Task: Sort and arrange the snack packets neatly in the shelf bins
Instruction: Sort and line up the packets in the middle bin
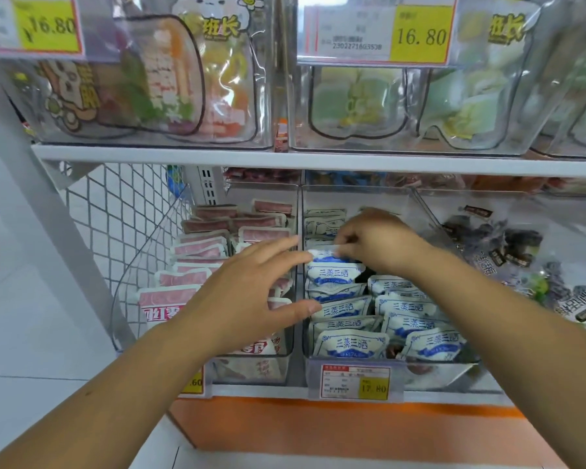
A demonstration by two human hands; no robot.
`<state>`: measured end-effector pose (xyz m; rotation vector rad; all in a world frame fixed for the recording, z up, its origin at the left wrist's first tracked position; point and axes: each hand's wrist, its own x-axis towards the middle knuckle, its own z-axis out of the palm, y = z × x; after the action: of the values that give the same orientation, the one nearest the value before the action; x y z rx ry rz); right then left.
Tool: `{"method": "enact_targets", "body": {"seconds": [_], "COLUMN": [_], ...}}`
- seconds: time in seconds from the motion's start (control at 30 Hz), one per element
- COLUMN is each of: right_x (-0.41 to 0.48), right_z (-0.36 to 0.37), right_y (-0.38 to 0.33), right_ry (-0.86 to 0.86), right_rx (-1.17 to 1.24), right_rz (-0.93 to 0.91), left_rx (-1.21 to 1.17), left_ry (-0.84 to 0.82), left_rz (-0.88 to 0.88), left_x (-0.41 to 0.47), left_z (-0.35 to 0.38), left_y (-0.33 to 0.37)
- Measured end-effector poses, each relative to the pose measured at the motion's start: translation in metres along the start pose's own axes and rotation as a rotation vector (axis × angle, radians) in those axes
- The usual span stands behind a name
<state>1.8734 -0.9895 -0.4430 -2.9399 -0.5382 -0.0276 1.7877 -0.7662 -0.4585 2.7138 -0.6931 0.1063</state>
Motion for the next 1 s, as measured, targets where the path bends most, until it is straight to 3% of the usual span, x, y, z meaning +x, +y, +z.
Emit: {"method": "enact_targets", "body": {"seconds": [0.17, 0.27, 0.33, 0.47, 0.9, 1.0], "right_x": [0.008, 0.01, 0.013, 0.024, 0.031, 0.036], "right_z": [0.002, -0.016, -0.017, 0.003, 0.012, 0.02], "right_y": [0.001, 0.005, 0.005, -0.003, 0.014, 0.013], "right_ry": [-0.142, -0.01, 0.016, -0.119, 0.046, 0.015], "right_rx": [0.101, 0.258, 0.213, 0.114, 0.189, 0.106], "right_rz": [0.042, 0.095, 0.098, 0.102, 0.158, 0.066], "left_rx": [-0.023, -0.034, -0.051, -0.08, -0.132, -0.147], "left_ry": [-0.001, 0.008, 0.009, 0.032, 0.025, 0.017], "left_rz": [-0.004, 0.0, 0.001, 0.021, 0.024, 0.02], "left_x": [-0.002, -0.002, -0.001, 0.0, 0.0, -0.001], "left_z": [0.002, 0.003, 0.003, 0.005, 0.005, 0.006], "left_y": [-0.001, -0.002, -0.002, -0.006, -0.007, -0.006]}}
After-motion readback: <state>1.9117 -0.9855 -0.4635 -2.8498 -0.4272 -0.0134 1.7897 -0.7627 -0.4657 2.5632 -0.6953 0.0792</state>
